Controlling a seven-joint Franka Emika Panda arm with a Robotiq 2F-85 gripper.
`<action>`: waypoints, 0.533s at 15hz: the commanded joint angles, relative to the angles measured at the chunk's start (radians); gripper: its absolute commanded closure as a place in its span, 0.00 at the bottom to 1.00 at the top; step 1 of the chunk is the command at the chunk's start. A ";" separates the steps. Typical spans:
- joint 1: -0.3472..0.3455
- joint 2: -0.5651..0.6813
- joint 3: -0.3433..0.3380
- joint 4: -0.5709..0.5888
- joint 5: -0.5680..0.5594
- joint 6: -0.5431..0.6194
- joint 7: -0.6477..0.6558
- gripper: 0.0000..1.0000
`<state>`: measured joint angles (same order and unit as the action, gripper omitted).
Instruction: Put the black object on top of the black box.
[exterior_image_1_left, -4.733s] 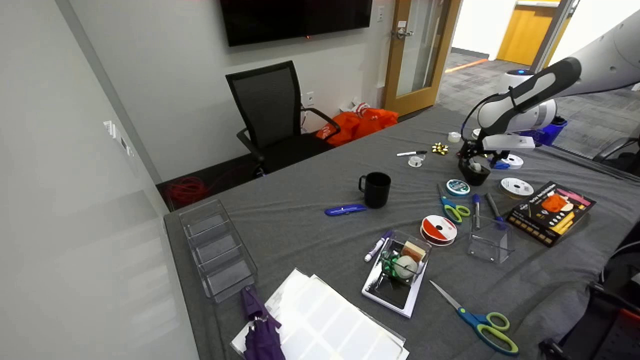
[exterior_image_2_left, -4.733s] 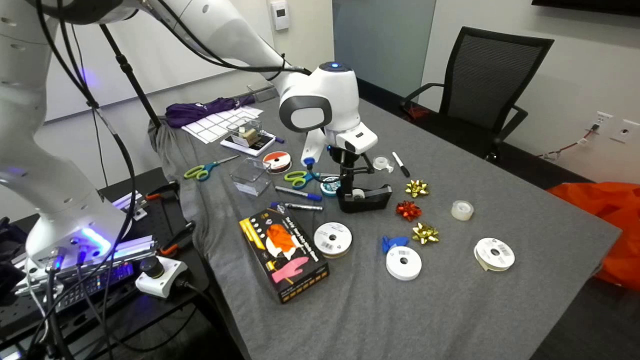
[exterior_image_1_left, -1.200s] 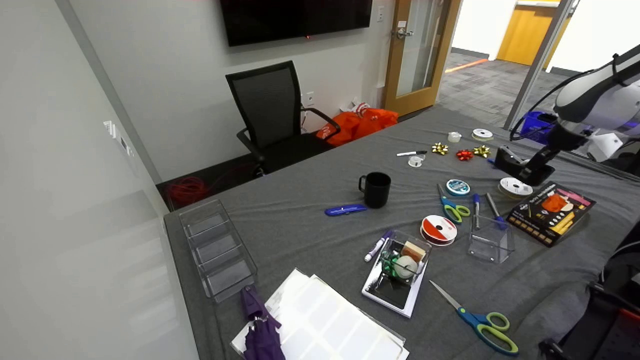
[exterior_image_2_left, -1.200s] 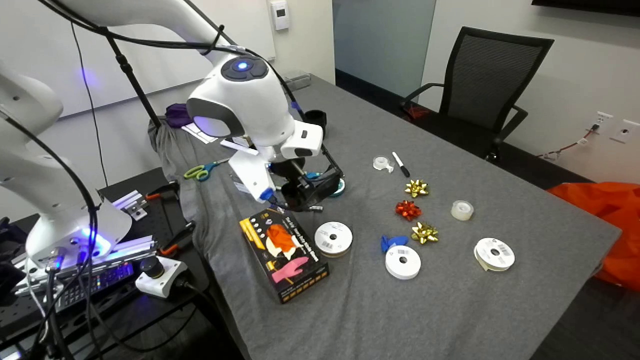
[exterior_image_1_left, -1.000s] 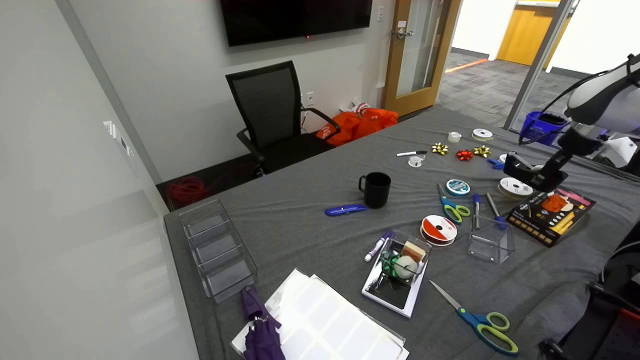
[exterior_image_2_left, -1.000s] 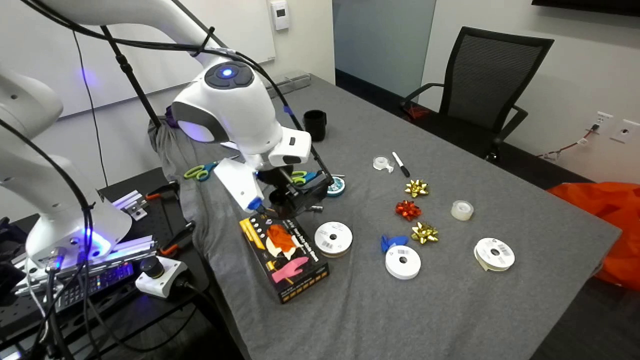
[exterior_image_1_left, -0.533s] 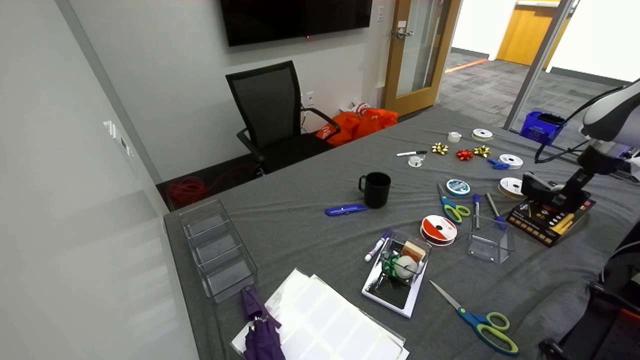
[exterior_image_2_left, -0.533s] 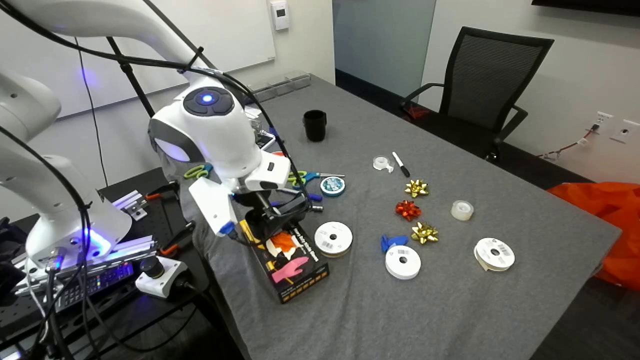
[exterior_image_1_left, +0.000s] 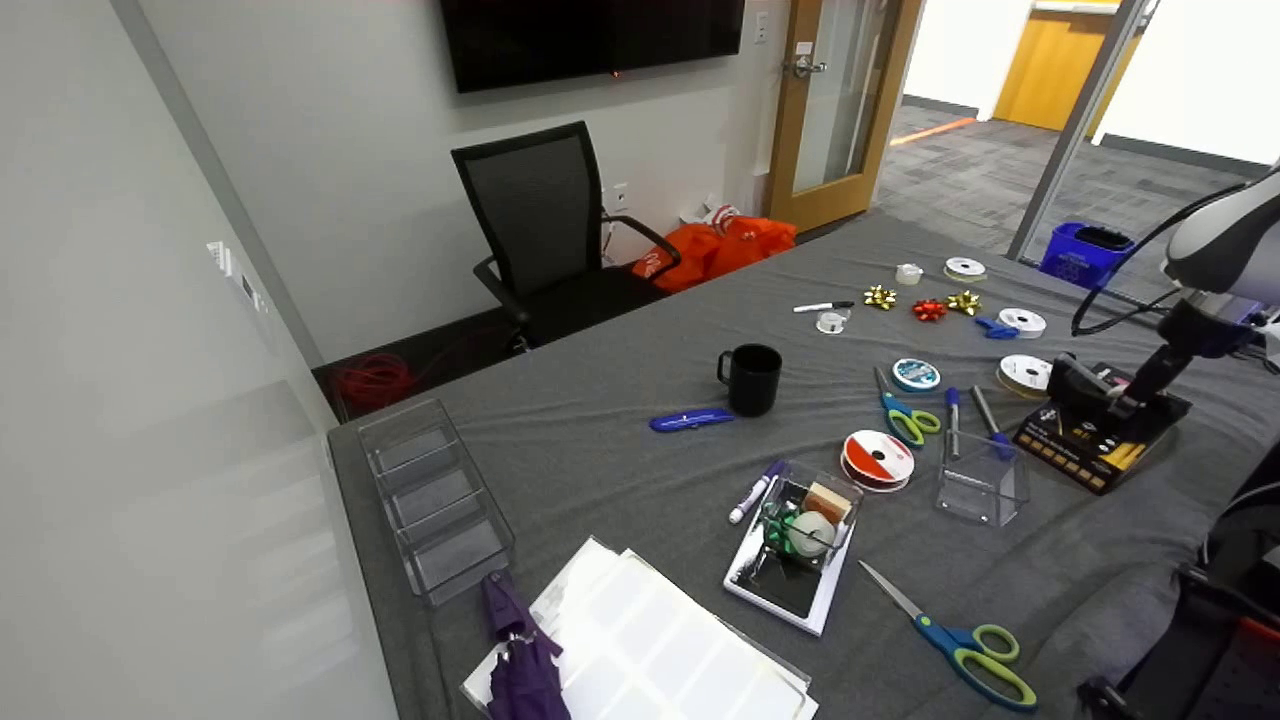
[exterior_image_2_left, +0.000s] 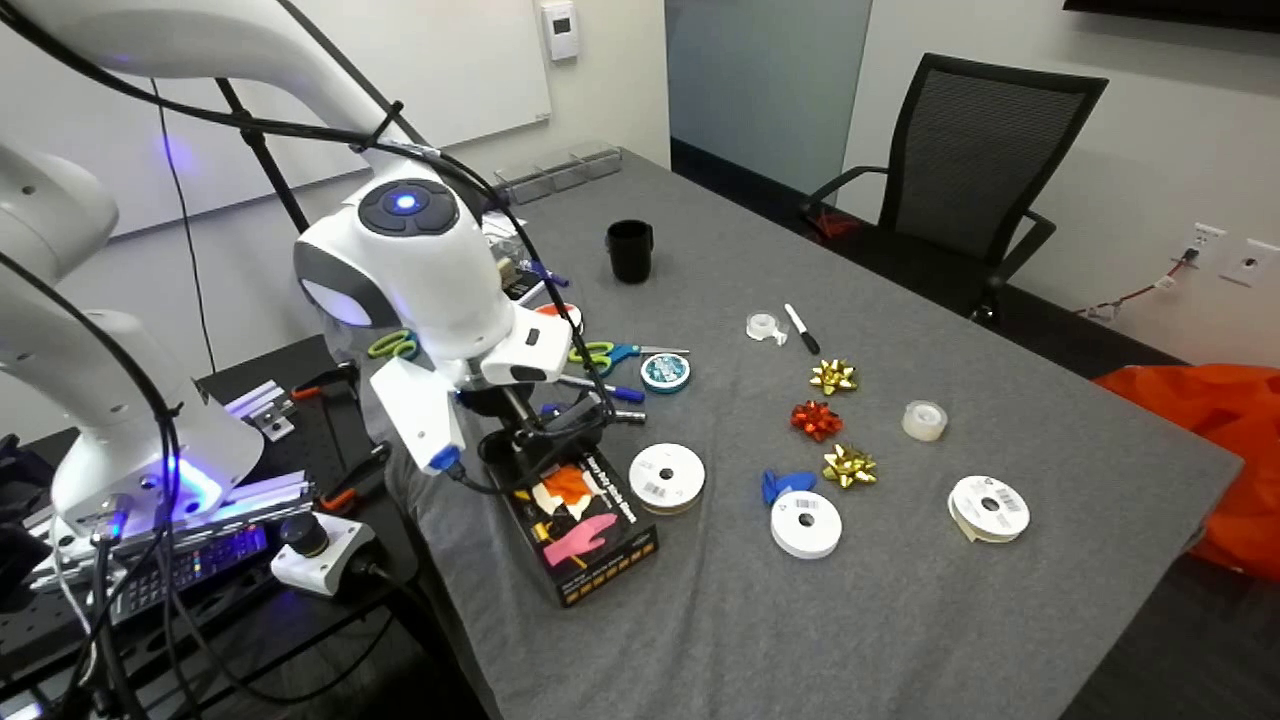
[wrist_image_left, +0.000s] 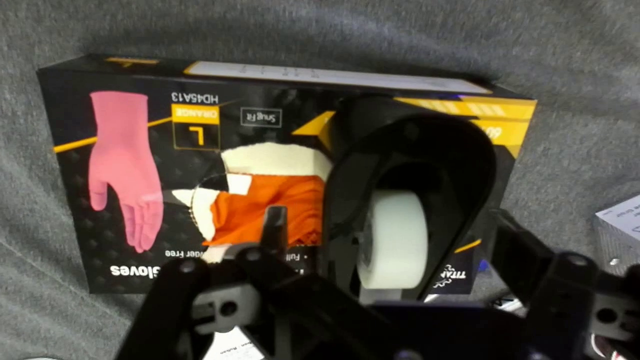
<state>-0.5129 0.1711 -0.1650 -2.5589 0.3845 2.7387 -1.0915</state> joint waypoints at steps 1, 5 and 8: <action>0.027 -0.069 -0.022 -0.046 0.002 0.005 -0.006 0.00; 0.063 -0.149 -0.059 -0.053 -0.057 -0.045 0.050 0.00; 0.091 -0.212 -0.098 -0.033 -0.150 -0.148 0.142 0.00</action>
<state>-0.4547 0.0459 -0.2172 -2.5787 0.3047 2.6809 -1.0143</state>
